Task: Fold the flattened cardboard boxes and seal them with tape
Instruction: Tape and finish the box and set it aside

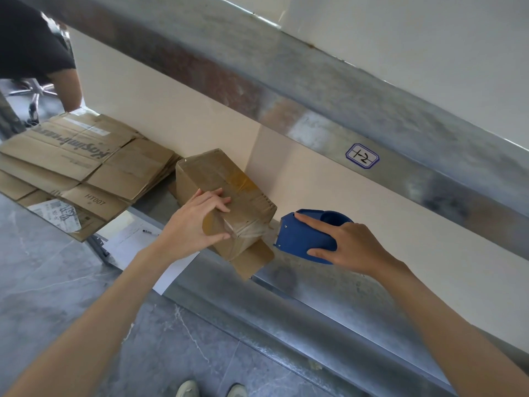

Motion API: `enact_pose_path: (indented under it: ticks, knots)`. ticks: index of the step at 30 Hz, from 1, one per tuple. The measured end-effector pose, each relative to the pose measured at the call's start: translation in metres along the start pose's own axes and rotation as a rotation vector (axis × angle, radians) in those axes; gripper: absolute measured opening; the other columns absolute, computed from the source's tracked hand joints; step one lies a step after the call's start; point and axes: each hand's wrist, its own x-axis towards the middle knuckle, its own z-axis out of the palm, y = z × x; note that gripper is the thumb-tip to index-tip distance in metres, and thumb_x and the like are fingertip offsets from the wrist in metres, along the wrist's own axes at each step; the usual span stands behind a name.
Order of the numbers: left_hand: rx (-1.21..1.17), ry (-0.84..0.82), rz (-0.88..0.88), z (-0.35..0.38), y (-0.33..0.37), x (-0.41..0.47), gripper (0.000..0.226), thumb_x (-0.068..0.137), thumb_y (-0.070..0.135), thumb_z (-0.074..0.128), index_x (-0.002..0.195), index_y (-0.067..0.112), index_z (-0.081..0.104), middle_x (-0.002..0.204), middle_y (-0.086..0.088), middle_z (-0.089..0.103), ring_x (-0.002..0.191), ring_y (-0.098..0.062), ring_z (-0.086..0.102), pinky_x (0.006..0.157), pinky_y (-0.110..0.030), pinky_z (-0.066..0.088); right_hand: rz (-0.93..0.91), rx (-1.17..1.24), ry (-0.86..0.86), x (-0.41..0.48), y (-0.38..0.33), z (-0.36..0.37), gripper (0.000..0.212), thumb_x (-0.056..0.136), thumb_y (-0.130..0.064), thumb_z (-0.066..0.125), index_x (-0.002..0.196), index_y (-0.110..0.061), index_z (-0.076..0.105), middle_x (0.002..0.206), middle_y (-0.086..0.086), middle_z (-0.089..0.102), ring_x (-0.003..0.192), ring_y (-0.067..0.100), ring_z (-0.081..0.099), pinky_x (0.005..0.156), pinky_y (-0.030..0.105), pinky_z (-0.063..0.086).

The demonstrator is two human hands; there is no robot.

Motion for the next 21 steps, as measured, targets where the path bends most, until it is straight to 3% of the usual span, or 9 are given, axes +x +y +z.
enact_pose_path:
  ticks: [3, 6, 8, 10, 12, 16, 21]
  knots:
    - [0.255, -0.037, 0.036, 0.008, 0.015, -0.003, 0.067, 0.075, 0.06, 0.076, 0.129, 0.027, 0.053, 0.139, -0.001, 0.048, 0.145, -0.02, 0.032, 0.123, -0.047, 0.011, -0.017, -0.036, 0.019, -0.001, -0.002, -0.001, 0.078, 0.093, -0.058, 0.055, 0.143, -0.064, -0.005, 0.07, -0.011, 0.058, 0.054, 0.01, 0.043, 0.062, 0.026, 0.045]
    - [0.298, 0.014, -0.107, 0.027, 0.044, -0.002, 0.083, 0.07, 0.06, 0.08, 0.138, 0.024, 0.05, 0.145, -0.011, 0.038, 0.139, -0.032, 0.037, 0.116, -0.057, 0.03, -0.022, -0.09, 0.024, -0.001, -0.003, -0.004, 0.078, 0.094, -0.057, 0.052, 0.143, -0.062, -0.008, 0.054, -0.013, 0.04, 0.049, 0.007, 0.039, 0.059, 0.025, 0.04]
    - [0.279, 0.108, -0.155, 0.039, 0.06, 0.002, 0.075, 0.073, 0.053, 0.079, 0.135, 0.016, 0.056, 0.145, -0.016, 0.042, 0.138, -0.036, 0.038, 0.11, -0.057, 0.037, -0.03, -0.121, 0.042, -0.001, -0.004, -0.006, 0.077, 0.095, -0.057, 0.051, 0.144, -0.06, -0.009, 0.052, -0.012, 0.036, 0.046, 0.006, 0.038, 0.057, 0.025, 0.042]
    - [0.264, 0.172, -0.141, 0.044, 0.066, 0.004, 0.064, 0.082, 0.055, 0.064, 0.127, 0.01, 0.063, 0.138, -0.015, 0.052, 0.139, -0.039, 0.039, 0.11, -0.055, 0.038, -0.048, -0.142, 0.048, -0.001, -0.006, -0.009, 0.078, 0.096, -0.057, 0.05, 0.144, -0.058, -0.011, 0.051, -0.012, 0.035, 0.045, 0.006, 0.037, 0.055, 0.026, 0.043]
    - [0.239, 0.157, -0.123, 0.042, 0.065, 0.0, 0.059, 0.083, 0.051, 0.059, 0.125, 0.01, 0.064, 0.135, -0.011, 0.057, 0.141, -0.037, 0.039, 0.108, -0.054, 0.041, -0.074, -0.153, 0.052, -0.002, -0.009, -0.012, 0.077, 0.096, -0.056, 0.05, 0.145, -0.056, -0.009, 0.051, -0.012, 0.032, 0.045, 0.006, 0.035, 0.055, 0.028, 0.045]
    - [0.212, 0.096, -0.107, 0.026, 0.043, -0.019, 0.055, 0.079, 0.025, 0.082, 0.129, 0.02, 0.06, 0.143, 0.003, 0.052, 0.146, -0.02, 0.031, 0.092, -0.043, 0.056, -0.161, -0.122, 0.076, -0.001, -0.019, -0.014, 0.075, 0.095, -0.057, 0.053, 0.146, -0.059, -0.002, 0.051, -0.013, 0.028, 0.045, 0.002, 0.03, 0.055, 0.027, 0.036]
    - [0.11, 0.015, -0.072, -0.003, 0.016, -0.036, 0.063, 0.075, 0.022, 0.087, 0.131, 0.024, 0.058, 0.149, 0.013, 0.045, 0.149, -0.006, 0.022, 0.116, -0.038, 0.034, -0.276, -0.026, 0.007, 0.015, -0.04, -0.007, 0.075, 0.094, -0.064, 0.045, 0.143, -0.067, -0.011, 0.053, -0.003, 0.042, 0.048, 0.013, 0.042, 0.057, 0.027, 0.041]
